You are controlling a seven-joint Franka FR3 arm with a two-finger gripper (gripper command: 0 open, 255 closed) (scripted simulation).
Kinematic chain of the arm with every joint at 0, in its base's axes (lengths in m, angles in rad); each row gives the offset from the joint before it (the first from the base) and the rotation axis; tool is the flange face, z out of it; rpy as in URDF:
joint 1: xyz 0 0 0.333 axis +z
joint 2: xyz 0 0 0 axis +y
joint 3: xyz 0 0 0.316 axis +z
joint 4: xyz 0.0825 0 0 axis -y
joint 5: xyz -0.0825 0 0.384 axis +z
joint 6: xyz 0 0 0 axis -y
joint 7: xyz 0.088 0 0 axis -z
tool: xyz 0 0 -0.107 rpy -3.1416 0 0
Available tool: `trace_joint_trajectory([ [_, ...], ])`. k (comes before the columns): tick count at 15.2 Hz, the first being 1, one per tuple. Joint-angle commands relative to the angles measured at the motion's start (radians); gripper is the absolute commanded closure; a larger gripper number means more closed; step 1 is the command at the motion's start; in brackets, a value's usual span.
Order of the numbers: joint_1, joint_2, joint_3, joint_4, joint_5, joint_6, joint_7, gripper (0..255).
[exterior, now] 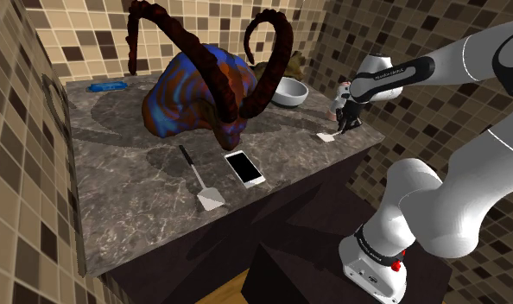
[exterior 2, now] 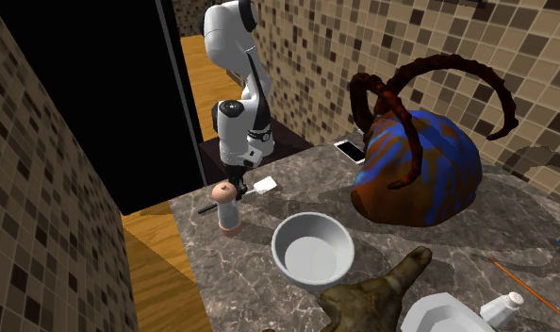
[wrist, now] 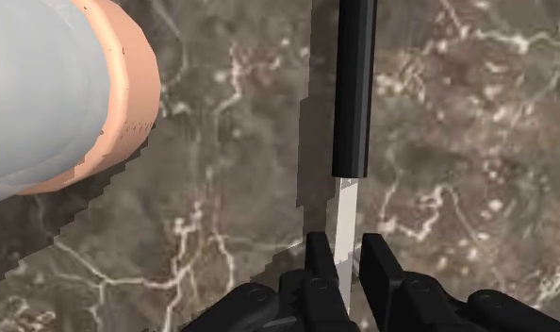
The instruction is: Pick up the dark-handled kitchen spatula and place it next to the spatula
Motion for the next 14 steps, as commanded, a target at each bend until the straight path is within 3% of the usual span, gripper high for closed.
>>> trace_joint_trajectory([
  [1,0.0,0.0,0.0,0.0,0.0,0.0,0.0,255],
  [7,0.0,0.0,0.0,0.0,0.0,0.0,0.0,255],
  [14,-0.143,-0.07,0.173,0.042,-0.037,-0.115,0.027,255],
])
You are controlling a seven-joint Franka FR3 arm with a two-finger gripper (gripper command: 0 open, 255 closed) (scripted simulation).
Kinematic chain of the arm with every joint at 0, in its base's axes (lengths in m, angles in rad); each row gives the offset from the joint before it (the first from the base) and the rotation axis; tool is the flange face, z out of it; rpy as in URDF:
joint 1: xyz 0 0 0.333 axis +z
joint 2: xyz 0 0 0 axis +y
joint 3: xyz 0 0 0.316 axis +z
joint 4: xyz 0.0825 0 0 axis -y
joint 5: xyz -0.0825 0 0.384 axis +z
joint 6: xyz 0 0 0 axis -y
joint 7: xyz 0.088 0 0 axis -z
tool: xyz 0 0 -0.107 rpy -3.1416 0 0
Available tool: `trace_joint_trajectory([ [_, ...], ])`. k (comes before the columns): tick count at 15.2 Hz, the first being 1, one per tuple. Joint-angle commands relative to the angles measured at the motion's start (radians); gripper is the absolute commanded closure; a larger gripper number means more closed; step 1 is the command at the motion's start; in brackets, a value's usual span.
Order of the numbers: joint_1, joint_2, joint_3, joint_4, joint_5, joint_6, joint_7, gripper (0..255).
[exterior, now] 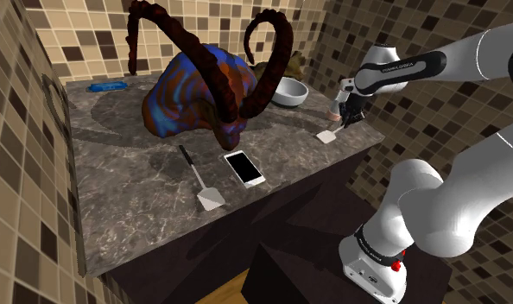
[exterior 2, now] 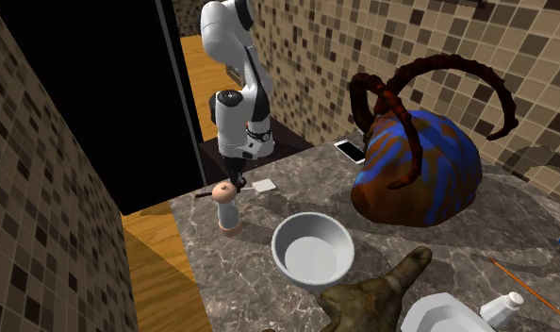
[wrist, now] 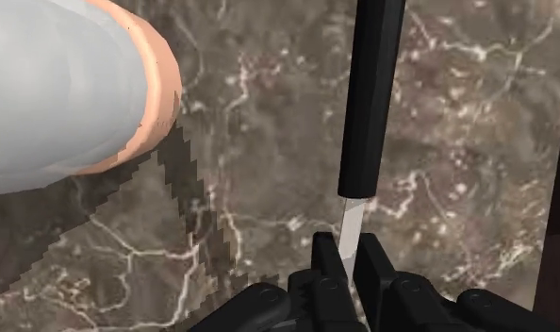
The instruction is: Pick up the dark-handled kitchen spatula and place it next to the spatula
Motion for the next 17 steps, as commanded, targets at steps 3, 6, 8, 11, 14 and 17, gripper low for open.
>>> trace_joint_trajectory([
  [3,-0.052,-0.039,0.073,0.026,-0.017,-0.065,0.014,255],
  [6,-0.078,-0.063,0.114,0.049,-0.024,-0.112,0.02,255],
  [8,-0.092,-0.077,0.139,0.065,-0.026,-0.143,0.022,255],
  [11,-0.134,-0.12,0.229,0.025,-0.047,-0.166,0.086,255],
  [14,-0.165,-0.167,0.329,-0.038,-0.064,-0.18,0.176,255],
  [17,-0.176,-0.204,0.414,-0.092,-0.067,-0.191,0.261,255],
])
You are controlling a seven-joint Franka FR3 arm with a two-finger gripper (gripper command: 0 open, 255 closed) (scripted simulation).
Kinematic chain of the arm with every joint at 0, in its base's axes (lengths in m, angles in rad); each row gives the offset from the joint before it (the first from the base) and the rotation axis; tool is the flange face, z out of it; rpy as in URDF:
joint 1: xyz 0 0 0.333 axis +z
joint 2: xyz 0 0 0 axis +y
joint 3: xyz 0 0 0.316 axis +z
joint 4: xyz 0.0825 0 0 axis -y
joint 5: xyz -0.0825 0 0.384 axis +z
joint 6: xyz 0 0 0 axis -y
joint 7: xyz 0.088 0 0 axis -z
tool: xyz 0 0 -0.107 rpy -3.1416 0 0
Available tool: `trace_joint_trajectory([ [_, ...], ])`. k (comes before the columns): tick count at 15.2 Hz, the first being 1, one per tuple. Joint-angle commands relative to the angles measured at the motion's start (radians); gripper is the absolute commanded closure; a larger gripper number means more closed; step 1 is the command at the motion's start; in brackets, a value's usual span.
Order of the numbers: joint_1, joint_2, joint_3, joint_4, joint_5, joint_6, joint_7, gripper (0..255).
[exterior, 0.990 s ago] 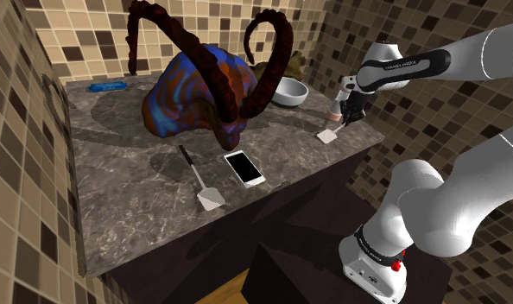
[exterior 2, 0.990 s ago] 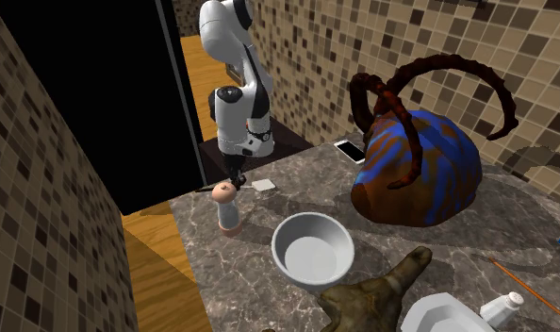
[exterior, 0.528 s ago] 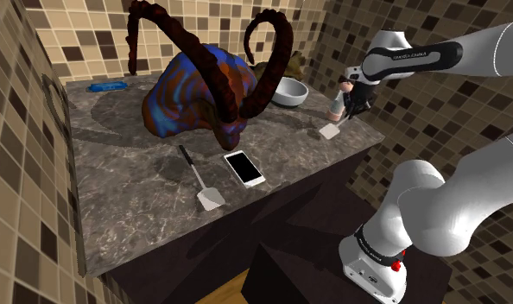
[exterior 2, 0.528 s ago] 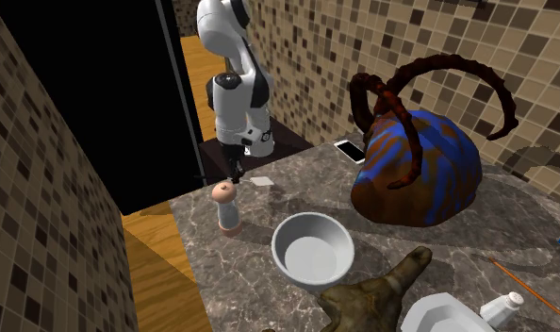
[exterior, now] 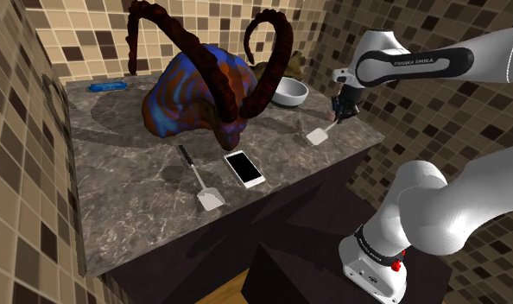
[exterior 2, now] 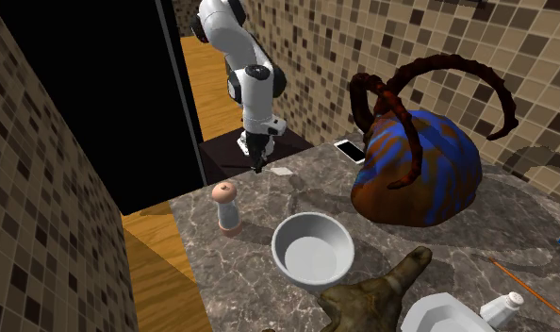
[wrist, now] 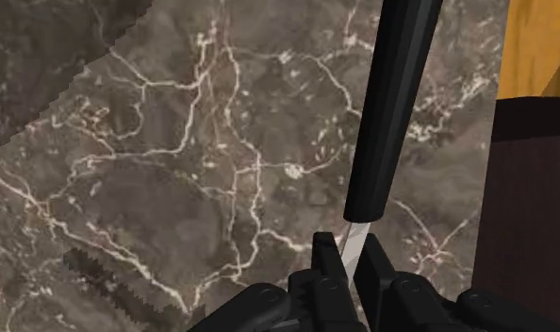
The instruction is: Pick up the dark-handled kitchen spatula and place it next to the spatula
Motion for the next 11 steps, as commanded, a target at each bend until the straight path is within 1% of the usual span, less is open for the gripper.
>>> trace_joint_trajectory([
  [1,0.0,-0.022,0.061,-0.03,0.005,-0.012,0.063,255],
  [6,0.02,-0.056,0.177,-0.095,0.031,-0.023,0.196,255],
  [11,0.067,-0.06,0.278,-0.133,0.077,-0.024,0.322,255],
])
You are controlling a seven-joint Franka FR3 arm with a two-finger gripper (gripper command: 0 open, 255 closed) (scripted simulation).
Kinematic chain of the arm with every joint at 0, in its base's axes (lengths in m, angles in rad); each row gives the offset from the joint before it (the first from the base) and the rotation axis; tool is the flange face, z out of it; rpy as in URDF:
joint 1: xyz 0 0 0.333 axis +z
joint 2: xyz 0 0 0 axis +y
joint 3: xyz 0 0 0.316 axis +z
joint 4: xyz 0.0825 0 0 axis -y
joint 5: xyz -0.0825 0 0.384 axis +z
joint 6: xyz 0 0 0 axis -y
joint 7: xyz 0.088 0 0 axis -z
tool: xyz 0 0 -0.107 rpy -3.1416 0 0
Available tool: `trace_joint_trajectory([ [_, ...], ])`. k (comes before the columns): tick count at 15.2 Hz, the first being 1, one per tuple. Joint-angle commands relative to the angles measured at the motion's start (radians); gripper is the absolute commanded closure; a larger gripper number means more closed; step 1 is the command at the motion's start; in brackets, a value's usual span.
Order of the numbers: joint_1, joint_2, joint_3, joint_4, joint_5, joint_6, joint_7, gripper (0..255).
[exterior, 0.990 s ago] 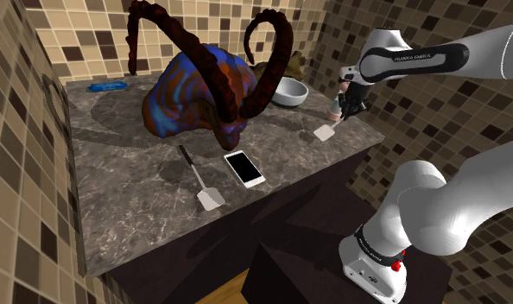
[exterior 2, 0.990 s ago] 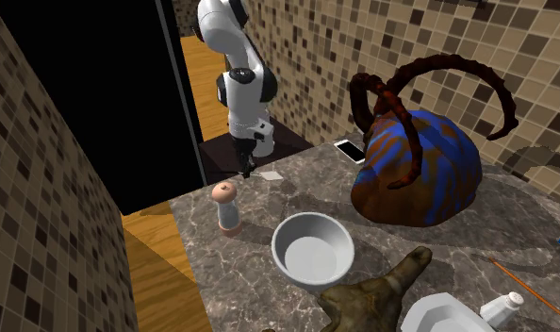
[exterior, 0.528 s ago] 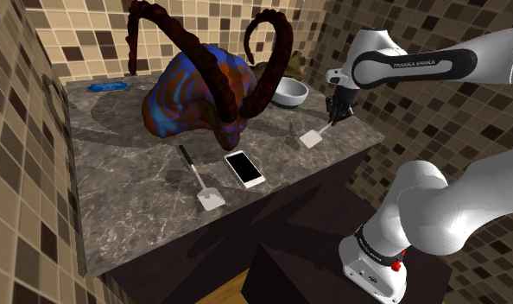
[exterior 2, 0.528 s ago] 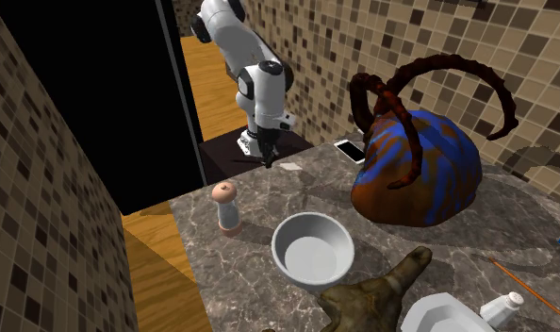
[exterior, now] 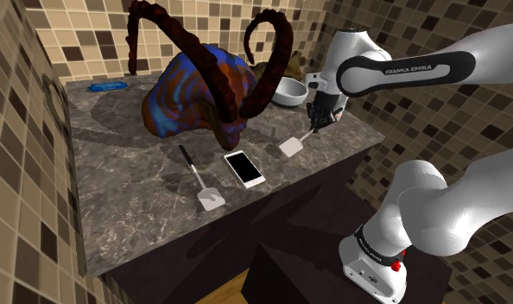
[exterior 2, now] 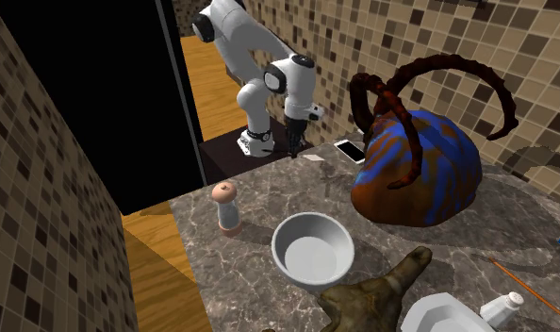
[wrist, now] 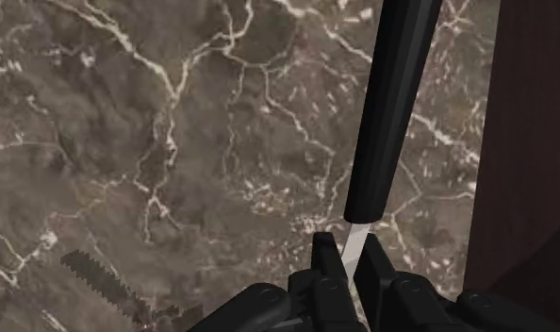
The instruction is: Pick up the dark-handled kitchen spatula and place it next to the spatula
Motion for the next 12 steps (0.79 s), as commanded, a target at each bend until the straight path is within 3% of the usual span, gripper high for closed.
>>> trace_joint_trajectory([
  [1,0.019,-0.002,0.038,-0.006,0.02,-0.008,0.046,255],
  [12,0.176,0.103,0.21,0.026,0.162,0.017,0.28,255],
])
